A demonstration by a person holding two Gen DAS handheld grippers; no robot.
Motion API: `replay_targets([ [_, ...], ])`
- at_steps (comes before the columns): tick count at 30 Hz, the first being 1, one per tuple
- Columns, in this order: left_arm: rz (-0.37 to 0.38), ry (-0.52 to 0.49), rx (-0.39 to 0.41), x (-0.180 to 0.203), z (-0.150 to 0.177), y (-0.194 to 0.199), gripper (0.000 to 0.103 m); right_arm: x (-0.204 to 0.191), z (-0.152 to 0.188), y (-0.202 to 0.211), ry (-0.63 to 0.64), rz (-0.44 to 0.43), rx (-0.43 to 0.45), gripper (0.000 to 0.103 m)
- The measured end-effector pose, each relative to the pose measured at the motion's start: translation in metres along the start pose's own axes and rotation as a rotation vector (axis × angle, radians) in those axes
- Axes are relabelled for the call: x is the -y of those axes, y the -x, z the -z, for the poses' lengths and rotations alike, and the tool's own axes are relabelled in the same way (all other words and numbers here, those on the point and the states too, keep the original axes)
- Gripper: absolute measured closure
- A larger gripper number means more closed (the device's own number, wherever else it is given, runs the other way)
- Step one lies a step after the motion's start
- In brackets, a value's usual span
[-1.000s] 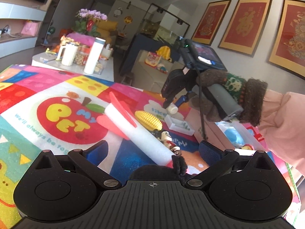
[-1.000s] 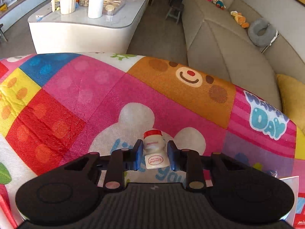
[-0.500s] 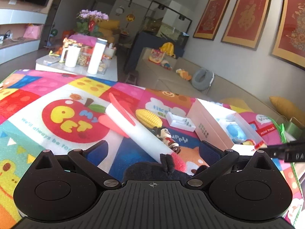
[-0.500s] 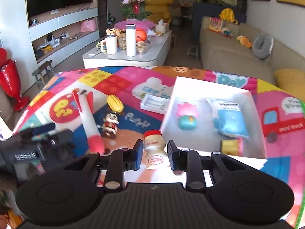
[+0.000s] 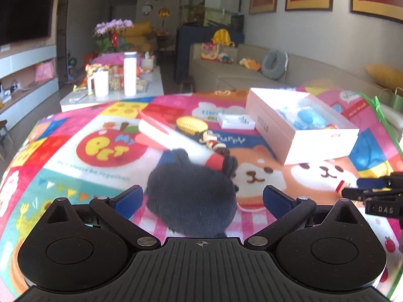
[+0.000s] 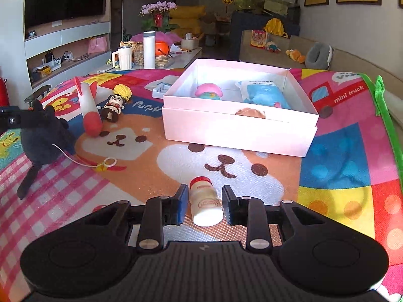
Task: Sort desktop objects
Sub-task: 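Grasp the black plush cat with the left tool while the right tool lowers the bottle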
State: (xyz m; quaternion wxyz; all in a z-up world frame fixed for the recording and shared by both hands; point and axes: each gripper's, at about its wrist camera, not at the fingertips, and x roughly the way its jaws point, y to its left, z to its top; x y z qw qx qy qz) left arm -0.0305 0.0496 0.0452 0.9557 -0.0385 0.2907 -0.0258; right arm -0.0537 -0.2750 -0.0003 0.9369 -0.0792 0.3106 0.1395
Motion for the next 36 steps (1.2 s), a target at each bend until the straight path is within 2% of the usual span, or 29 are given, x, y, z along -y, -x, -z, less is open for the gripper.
replay_targets([
  [1,-0.002,0.004,-0.022,0.001,0.003,-0.003,0.000,0.004,0.002,0.000,-0.023,0.008,0.016,0.050],
  [2,-0.006,0.005,-0.034,0.004,0.004,-0.005,0.000,0.007,0.004,0.000,-0.052,0.017,0.032,0.035],
  [3,-0.017,0.003,-0.047,0.007,0.005,-0.008,0.000,0.011,0.006,-0.001,-0.077,0.020,0.038,0.029],
  [5,-0.051,0.011,-0.059,0.011,0.005,-0.012,0.000,0.019,0.006,-0.003,-0.130,0.015,0.030,0.028],
  [7,-0.084,0.040,-0.070,0.011,0.004,-0.015,0.000,0.026,0.007,-0.001,-0.183,0.022,0.042,0.020],
  [10,-0.135,0.131,-0.110,0.002,0.003,-0.019,0.000,0.034,0.010,0.000,-0.231,0.013,0.052,0.018],
  [12,-0.100,0.193,-0.139,-0.005,0.001,-0.023,0.000,0.035,0.011,0.001,-0.238,0.012,0.061,0.017],
  [14,-0.054,0.203,-0.144,-0.002,-0.003,-0.026,0.000,0.033,0.011,0.002,-0.231,0.014,0.071,0.016],
  [19,-0.002,0.024,-0.045,0.031,-0.020,-0.035,0.000,0.031,0.012,0.005,-0.227,0.024,0.093,0.014],
  [23,0.089,-0.069,-0.033,0.058,-0.031,-0.047,0.000,0.033,0.013,0.006,-0.238,0.023,0.105,0.010],
  [28,0.223,-0.197,-0.021,0.083,-0.024,-0.042,0.000,0.035,0.013,0.005,-0.247,0.012,0.100,0.005],
  [31,0.246,-0.209,-0.012,0.090,-0.026,-0.045,0.000,0.035,0.012,0.003,-0.254,0.015,0.090,0.004],
  [36,0.278,-0.162,-0.020,0.094,-0.039,-0.059,0.000,0.044,0.015,0.004,-0.331,0.061,0.102,0.004],
])
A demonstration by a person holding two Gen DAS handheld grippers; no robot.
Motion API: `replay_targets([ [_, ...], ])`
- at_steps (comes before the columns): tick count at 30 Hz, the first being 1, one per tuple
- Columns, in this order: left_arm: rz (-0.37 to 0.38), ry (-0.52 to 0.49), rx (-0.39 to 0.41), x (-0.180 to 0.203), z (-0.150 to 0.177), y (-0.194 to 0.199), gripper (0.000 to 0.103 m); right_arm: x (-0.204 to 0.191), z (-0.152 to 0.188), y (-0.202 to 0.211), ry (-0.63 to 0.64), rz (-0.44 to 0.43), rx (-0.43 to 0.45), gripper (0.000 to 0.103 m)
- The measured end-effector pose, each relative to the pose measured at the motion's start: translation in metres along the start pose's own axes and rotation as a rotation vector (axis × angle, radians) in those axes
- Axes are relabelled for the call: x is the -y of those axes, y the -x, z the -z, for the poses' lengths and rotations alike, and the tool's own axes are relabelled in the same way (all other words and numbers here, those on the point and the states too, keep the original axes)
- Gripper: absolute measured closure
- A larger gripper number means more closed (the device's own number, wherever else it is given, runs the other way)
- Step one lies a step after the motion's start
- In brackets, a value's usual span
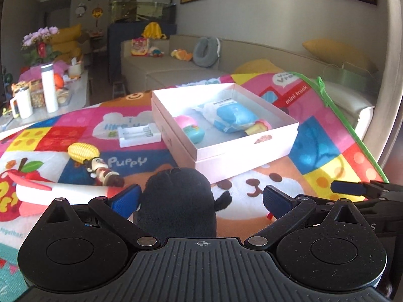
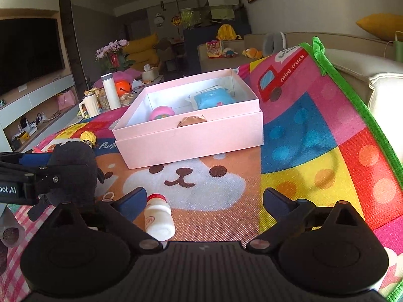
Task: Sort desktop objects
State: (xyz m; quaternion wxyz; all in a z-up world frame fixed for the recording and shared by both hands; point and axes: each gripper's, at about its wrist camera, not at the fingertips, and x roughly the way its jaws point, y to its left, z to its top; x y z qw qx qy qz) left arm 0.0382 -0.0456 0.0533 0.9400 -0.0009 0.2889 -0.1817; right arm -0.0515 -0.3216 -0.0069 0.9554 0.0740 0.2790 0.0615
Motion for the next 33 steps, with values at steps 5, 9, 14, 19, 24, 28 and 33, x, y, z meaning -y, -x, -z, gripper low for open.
replay_targets([
  [5,0.120,0.077,0.000,-0.005,-0.014,0.010,0.000,0.011,-0.002,0.010,-0.053,-0.012,0.048,0.004],
  [9,0.073,0.070,0.056,-0.015,-0.017,0.034,0.000,0.007,-0.012,0.015,0.010,-0.014,0.058,0.004],
  [14,-0.171,0.070,0.085,-0.046,-0.002,0.065,0.000,-0.006,-0.035,0.018,0.048,-0.075,0.057,0.004],
  [19,-0.311,0.171,0.032,-0.081,0.029,0.081,0.000,-0.056,-0.057,0.024,0.153,-0.158,0.077,0.004],
  [24,-0.382,0.207,-0.010,-0.098,0.050,0.087,0.000,-0.115,-0.057,0.015,0.239,-0.279,-0.037,0.011],
  [28,-0.364,0.245,0.005,-0.107,0.057,0.097,0.000,-0.122,-0.046,0.034,0.293,-0.332,-0.040,0.018],
  [33,-0.341,0.317,0.027,-0.114,0.059,0.095,0.000,-0.121,-0.019,0.070,0.424,-0.438,-0.071,0.009],
])
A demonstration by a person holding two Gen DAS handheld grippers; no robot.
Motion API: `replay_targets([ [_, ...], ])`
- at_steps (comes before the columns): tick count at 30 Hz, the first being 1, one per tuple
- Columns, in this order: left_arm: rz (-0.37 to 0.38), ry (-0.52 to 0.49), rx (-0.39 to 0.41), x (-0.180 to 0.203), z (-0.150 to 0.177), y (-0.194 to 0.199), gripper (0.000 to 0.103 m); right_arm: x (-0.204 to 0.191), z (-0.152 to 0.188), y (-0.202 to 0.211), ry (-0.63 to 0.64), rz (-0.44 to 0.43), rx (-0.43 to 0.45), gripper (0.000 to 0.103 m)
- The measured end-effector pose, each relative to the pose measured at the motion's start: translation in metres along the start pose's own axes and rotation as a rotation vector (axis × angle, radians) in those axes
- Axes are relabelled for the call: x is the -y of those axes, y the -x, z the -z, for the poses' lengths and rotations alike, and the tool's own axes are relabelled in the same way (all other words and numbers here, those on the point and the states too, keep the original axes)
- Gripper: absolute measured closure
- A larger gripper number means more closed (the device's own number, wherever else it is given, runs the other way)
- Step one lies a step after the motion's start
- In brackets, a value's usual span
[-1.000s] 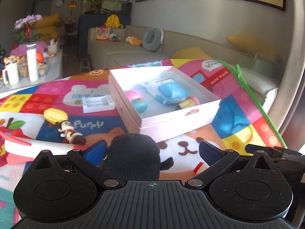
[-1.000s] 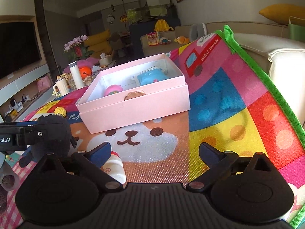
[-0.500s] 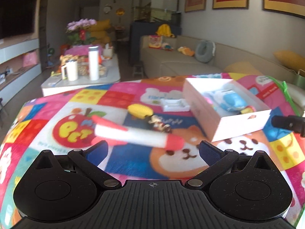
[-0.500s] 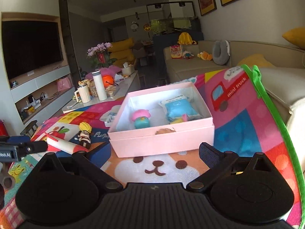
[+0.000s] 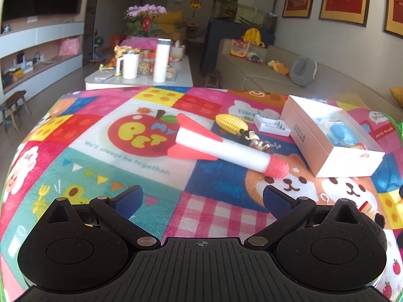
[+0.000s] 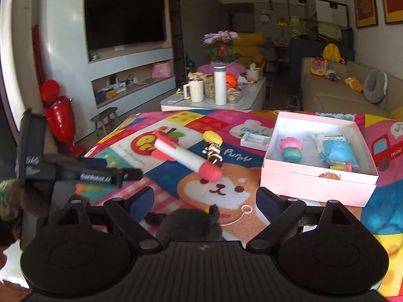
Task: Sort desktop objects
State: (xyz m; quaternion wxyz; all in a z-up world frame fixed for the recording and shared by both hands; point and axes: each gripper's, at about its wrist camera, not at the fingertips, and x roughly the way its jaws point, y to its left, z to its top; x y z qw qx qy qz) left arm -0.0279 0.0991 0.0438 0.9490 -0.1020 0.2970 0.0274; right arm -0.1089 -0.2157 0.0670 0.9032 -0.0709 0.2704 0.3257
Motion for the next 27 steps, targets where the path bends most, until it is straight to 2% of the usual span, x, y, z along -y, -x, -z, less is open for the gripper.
replay_targets([
  [2,0.020,0.009,-0.007,0.005,0.001,-0.002,0.000,-0.015,0.010,-0.006,0.048,0.004,-0.029,0.009],
  [4,0.041,-0.004,-0.013,0.010,0.002,0.000,0.000,-0.027,0.018,-0.018,0.100,0.052,-0.044,0.012],
  [6,0.053,-0.022,-0.018,0.013,0.002,0.002,0.000,-0.035,0.023,-0.034,0.159,0.096,-0.084,0.049],
  [9,0.055,-0.038,-0.010,0.013,0.001,0.007,0.000,-0.031,0.022,-0.030,0.162,0.100,-0.048,0.051],
  [13,0.095,-0.064,0.002,0.018,0.000,0.009,0.000,0.020,0.014,-0.019,-0.029,0.127,-0.016,0.052],
  [17,0.200,-0.141,-0.002,0.045,0.005,0.007,0.000,0.081,0.018,-0.009,-0.249,0.142,0.002,0.052],
  [21,0.324,-0.251,-0.016,0.083,0.013,0.004,0.000,0.111,0.033,-0.009,-0.311,0.262,-0.017,0.052],
  [23,0.389,-0.325,-0.039,0.107,0.020,0.001,0.000,0.120,0.042,-0.011,-0.348,0.263,-0.022,0.052],
  [27,0.461,-0.469,-0.070,0.154,0.033,-0.009,0.000,0.126,0.049,-0.011,-0.366,0.265,-0.012,0.052],
])
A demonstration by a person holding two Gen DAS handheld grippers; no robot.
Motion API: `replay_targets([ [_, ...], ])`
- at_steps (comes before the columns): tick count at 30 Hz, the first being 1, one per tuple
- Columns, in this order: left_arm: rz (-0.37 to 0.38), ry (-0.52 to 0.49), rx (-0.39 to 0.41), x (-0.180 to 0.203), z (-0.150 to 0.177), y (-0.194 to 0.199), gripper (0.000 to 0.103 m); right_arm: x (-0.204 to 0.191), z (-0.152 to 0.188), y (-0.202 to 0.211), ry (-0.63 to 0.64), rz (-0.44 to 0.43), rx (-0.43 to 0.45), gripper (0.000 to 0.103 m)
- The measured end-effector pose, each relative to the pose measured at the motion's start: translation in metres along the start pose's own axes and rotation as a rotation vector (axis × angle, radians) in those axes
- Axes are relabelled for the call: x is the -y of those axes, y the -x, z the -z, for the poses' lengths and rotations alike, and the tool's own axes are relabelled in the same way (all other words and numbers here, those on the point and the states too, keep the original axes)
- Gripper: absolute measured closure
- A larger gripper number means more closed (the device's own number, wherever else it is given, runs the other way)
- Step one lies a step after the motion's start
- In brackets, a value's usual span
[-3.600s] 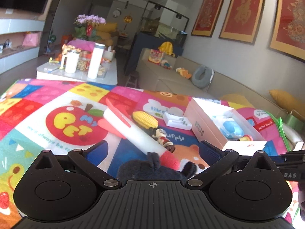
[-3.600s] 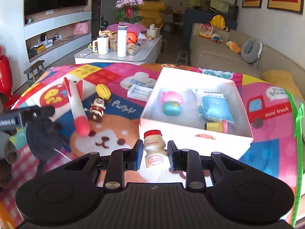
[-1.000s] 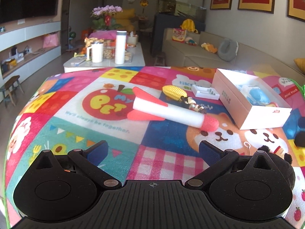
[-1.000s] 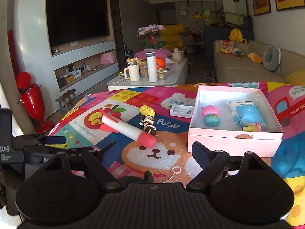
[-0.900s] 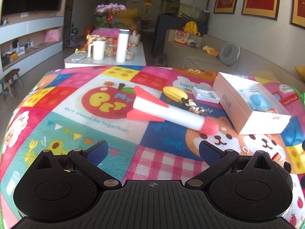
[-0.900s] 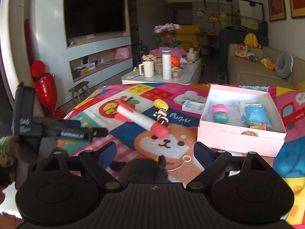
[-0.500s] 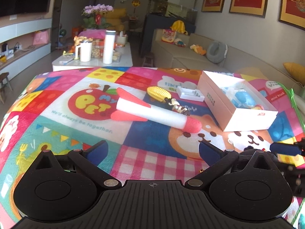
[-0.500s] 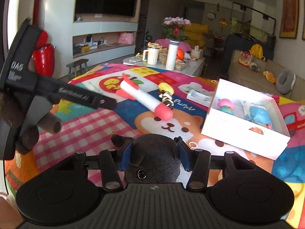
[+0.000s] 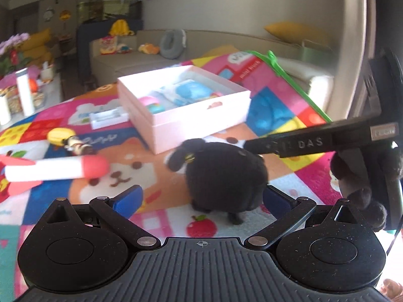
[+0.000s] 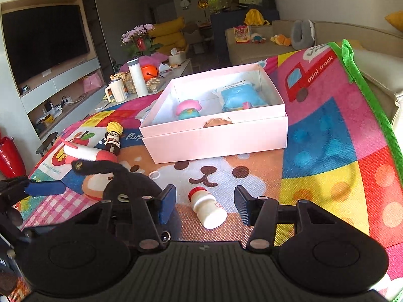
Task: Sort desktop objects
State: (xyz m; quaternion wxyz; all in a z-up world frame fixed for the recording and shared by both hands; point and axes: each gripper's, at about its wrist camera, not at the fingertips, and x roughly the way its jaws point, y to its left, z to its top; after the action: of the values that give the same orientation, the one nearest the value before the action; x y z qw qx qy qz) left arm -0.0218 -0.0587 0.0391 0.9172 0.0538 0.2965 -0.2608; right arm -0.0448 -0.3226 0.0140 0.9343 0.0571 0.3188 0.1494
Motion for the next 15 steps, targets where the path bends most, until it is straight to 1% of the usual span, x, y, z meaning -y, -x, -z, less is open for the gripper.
replay_targets([
  [2,-0.001,-0.080,-0.017,0.015,-0.002,-0.019,0.000,0.003,0.000,0.003,-0.010,0.015,0.022,0.051],
  [3,-0.006,-0.100,-0.025,0.019,-0.003,-0.027,0.000,0.006,-0.001,0.008,-0.019,0.025,0.040,0.047],
  [4,-0.006,-0.105,-0.030,0.020,-0.004,-0.034,0.000,0.010,-0.002,0.013,-0.029,0.038,0.062,0.040],
  [5,0.001,-0.096,-0.036,0.020,-0.004,-0.041,0.000,0.013,-0.003,0.019,-0.036,0.053,0.087,0.035],
  [6,0.010,-0.083,-0.037,0.020,-0.005,-0.046,0.000,0.017,-0.003,0.025,-0.039,0.070,0.110,0.026],
  [7,0.016,-0.072,-0.035,0.021,-0.005,-0.049,0.000,0.020,-0.003,0.030,-0.040,0.086,0.128,0.024],
  [8,0.012,-0.065,-0.025,0.022,-0.005,-0.050,0.000,0.023,-0.003,0.034,-0.039,0.098,0.137,0.022],
  [11,-0.031,-0.052,0.000,0.024,-0.004,-0.049,0.001,0.031,0.000,0.037,-0.042,0.121,0.131,0.022],
  [12,-0.044,-0.049,0.007,0.023,-0.005,-0.047,0.006,0.032,0.001,0.036,-0.038,0.126,0.126,0.022],
  [13,-0.040,-0.046,0.010,0.022,-0.005,-0.045,0.011,0.032,0.003,0.035,-0.033,0.127,0.119,0.022],
  [15,-0.051,-0.035,0.011,0.018,-0.005,-0.041,0.011,0.028,0.006,0.029,-0.028,0.121,0.101,0.022],
])
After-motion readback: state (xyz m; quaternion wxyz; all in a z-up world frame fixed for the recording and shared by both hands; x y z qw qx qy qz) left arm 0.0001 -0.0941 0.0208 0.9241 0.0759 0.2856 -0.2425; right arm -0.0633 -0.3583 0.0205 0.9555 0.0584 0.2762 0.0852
